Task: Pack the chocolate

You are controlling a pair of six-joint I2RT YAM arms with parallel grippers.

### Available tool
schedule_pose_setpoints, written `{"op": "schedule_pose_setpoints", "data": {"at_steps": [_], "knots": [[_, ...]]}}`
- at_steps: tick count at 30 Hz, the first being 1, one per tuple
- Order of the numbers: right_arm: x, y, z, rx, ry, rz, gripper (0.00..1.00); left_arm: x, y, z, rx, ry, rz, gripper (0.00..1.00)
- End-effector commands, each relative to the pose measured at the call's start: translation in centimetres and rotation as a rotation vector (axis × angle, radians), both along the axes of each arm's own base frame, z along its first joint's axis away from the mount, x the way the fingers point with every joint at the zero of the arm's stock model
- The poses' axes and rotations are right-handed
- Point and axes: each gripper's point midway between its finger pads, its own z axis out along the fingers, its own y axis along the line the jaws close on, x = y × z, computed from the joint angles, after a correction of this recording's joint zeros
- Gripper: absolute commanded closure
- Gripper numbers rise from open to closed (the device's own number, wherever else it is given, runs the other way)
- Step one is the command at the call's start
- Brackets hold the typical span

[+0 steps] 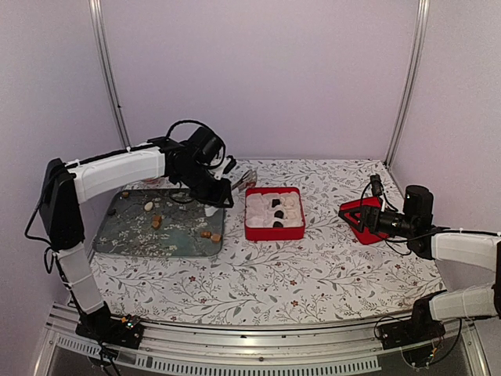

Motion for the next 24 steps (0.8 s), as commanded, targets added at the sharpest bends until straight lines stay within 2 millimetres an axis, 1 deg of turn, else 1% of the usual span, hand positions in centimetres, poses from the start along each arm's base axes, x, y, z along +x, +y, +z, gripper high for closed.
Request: {"op": "schedule_pose_setpoints", "data": {"at_steps": [1,4,7,10,11,13,20,24], "knots": [[-0.2,0.0,0.0,0.002,-0.011,-0.002,0.01,1.4,-2.4,0.8,-0.035,-0.058,-0.013,0.82],[-0.3,0.0,0.1,0.003,-0.013,-0.002,0.01,1.8,-2.8,-0.4,-0.010,-0.049,-0.019,0.82],[-0.2,0.0,0.2,0.003,-0.015,-0.002,0.01,2.2,-3.0,-1.1,0.015,-0.051,-0.018,0.81],[-0.2,0.0,0.2,0.003,-0.016,-0.003,0.01,2.5,-2.9,-1.2,0.038,-0.062,-0.016,0.81],[-0.2,-0.1,0.1,0.002,-0.014,-0.004,0.01,2.6,-3.0,-2.7,0.063,-0.042,-0.018,0.81],[-0.2,-0.1,0.1,0.002,-0.013,-0.004,0.01,2.7,-3.1,-3.2,0.074,-0.037,-0.023,0.81],[-0.2,0.0,0.0,0.000,-0.012,-0.004,0.01,3.3,-3.2,-4.2,0.107,-0.043,-0.029,0.79],[-0.1,-0.1,-0.1,-0.001,-0.010,-0.006,0.01,3.5,-3.1,-4.3,0.115,-0.046,-0.028,0.77]]}}
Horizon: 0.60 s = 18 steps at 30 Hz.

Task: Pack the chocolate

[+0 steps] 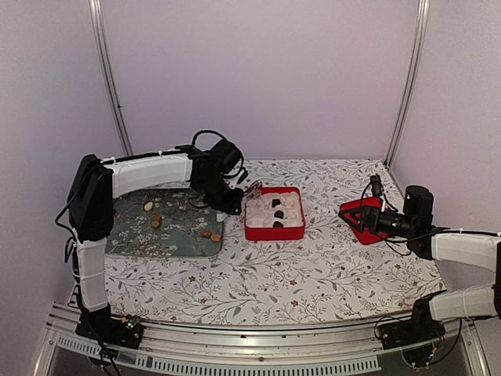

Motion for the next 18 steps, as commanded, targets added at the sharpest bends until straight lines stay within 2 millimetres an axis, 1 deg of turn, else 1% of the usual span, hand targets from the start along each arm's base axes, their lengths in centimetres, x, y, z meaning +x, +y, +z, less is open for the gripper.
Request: {"op": "schedule_pose_setpoints", "data": {"at_steps": [1,6,11,16,17,18], "knots": [[-0.1,0.0,0.0,0.000,-0.012,-0.006,0.01,0.8,-1.1,1.4,-0.012,-0.056,-0.021,0.76],[0.0,-0.1,0.1,-0.001,-0.014,-0.009,0.01,0.6,-1.0,2.1,-0.018,-0.061,-0.030,0.72],[0.1,0.0,0.1,0.000,-0.013,-0.006,0.01,0.3,-1.2,2.9,-0.040,-0.063,-0.042,0.66],[0.0,0.0,0.4,0.003,-0.018,-0.004,0.01,-0.1,-0.5,3.8,-0.037,-0.072,-0.037,0.66],[-0.1,0.0,0.4,0.004,-0.018,-0.004,0.01,-0.4,-0.1,4.9,-0.049,-0.089,-0.032,0.66],[-0.1,0.0,0.4,0.004,-0.018,-0.004,0.01,-0.7,0.4,5.4,-0.049,-0.093,-0.024,0.66]]}}
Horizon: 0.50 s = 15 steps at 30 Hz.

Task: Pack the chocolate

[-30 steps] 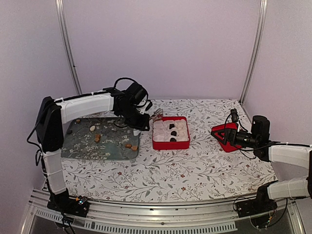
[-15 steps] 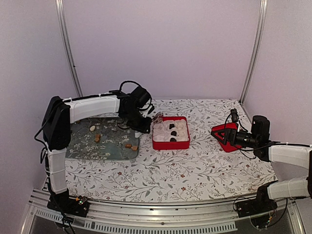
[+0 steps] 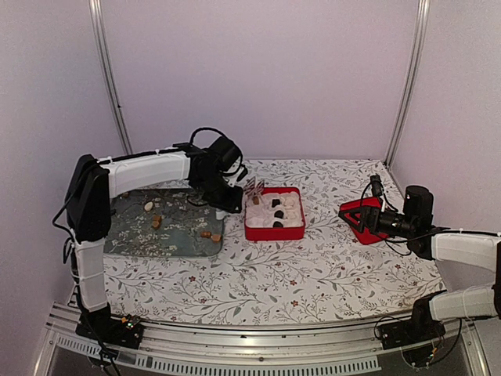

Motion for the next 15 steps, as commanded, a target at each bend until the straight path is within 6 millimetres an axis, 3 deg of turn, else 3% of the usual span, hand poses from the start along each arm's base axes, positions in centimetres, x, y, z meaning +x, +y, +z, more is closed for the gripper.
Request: {"op": "schedule_pose_setpoints", "data": {"at_steps": [1,7,15], "knots": [[-0.1,0.0,0.4,0.004,-0.018,-0.005,0.01,-1.2,0.9,4.8,-0.053,-0.073,-0.004,0.66],[-0.2,0.0,0.3,0.007,-0.010,0.000,0.01,-3.7,5.5,6.0,-0.052,-0.056,0.075,0.66],[-0.2,0.0,-0.1,0.005,0.002,0.002,0.01,-8.8,10.7,4.5,0.001,0.062,0.182,0.66]]}}
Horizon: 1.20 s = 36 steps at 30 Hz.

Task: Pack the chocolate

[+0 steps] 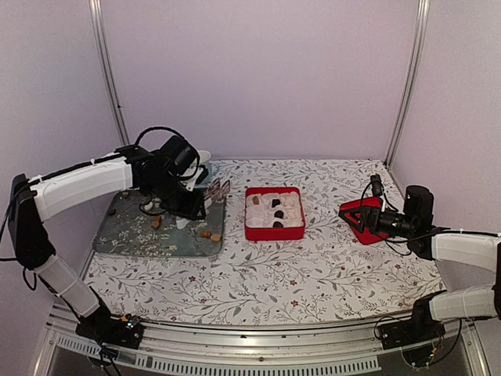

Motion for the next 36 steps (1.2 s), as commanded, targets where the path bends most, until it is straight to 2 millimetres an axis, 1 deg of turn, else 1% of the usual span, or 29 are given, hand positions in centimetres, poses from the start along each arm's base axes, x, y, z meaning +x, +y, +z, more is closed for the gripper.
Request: {"op": "schedule_pose_setpoints", "data": {"at_steps": [1,4,6,11,15,18,20,23,25,28,32,36], "knots": [[-0.3,0.0,-0.3,0.003,0.009,0.002,0.01,-3.1,3.0,-1.4,0.034,0.095,0.095,0.65],[-0.2,0.0,-0.4,0.002,0.011,0.002,0.01,-4.6,4.6,-2.2,0.042,0.136,0.160,0.63],[-0.2,0.1,-0.4,0.001,0.012,0.003,0.01,-5.1,5.9,-2.6,0.042,0.157,0.209,0.62],[-0.3,0.1,-0.5,0.001,0.013,0.008,0.01,-4.8,10.1,-3.0,-0.056,0.189,0.345,0.61],[-0.3,0.1,-0.5,0.002,0.009,0.007,0.01,-4.1,13.6,-3.3,-0.079,0.185,0.430,0.60],[-0.3,0.1,-0.3,0.005,0.005,0.005,0.01,-3.3,15.8,-3.5,-0.079,0.175,0.475,0.60],[-0.3,0.0,-0.4,0.006,0.004,0.003,0.01,-2.9,16.7,-3.8,-0.058,0.168,0.487,0.60],[-0.3,0.0,-0.4,0.007,0.005,0.000,0.01,-2.4,17.9,-4.4,0.008,0.159,0.497,0.59],[-0.4,0.0,-0.4,0.008,0.005,0.001,0.01,-2.2,18.4,-5.0,0.029,0.167,0.499,0.59],[-0.4,0.0,-0.4,0.008,0.003,-0.003,0.01,-2.1,18.3,-5.7,0.033,0.186,0.488,0.59],[-0.4,-0.1,-0.4,0.008,0.004,-0.007,0.01,-2.4,18.5,-7.0,0.057,0.217,0.476,0.60],[-0.5,-0.1,-0.6,0.008,0.006,-0.007,0.01,-2.6,18.5,-7.9,0.070,0.239,0.468,0.62]]}}
